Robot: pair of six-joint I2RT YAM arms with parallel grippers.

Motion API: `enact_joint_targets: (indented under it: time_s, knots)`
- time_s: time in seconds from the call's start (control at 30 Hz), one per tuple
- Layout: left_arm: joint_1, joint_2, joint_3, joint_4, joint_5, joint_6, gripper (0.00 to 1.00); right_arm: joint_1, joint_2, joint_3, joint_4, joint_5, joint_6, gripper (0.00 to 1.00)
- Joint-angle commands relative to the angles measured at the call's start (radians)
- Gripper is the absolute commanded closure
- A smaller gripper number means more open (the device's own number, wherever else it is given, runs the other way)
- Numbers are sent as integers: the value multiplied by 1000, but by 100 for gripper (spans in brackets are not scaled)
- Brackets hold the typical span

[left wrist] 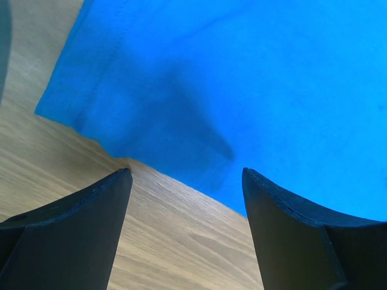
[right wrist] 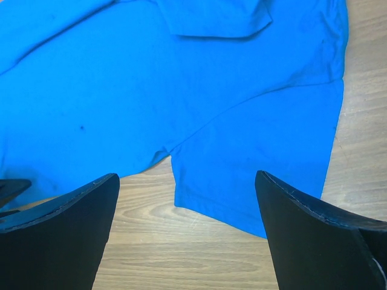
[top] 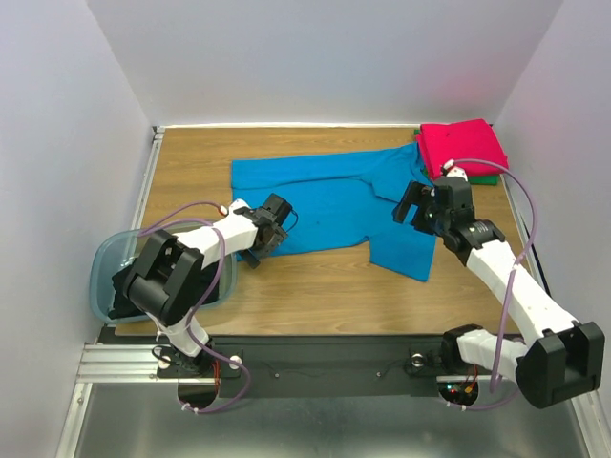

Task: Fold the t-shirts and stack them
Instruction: Fold the tshirt

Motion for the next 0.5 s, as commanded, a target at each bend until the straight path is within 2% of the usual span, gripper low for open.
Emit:
enact_joint_targets:
  time_s: [0.0, 0.2, 0.33, 0.47]
  knots:
    - [14, 7, -38, -36, -65, -129, 15, 0, 22, -5, 7, 6, 3, 0]
    - [32, -15, -87, -36, -64, -182, 16, 0, 23, -11, -4, 28, 3, 0]
    - [85, 17, -91, -34, -76, -178, 21, 0, 0, -24, -7, 34, 6, 0]
    - [103, 77, -69, -11, -64, -169, 33, 0, -13, -36, -16, 63, 2, 0]
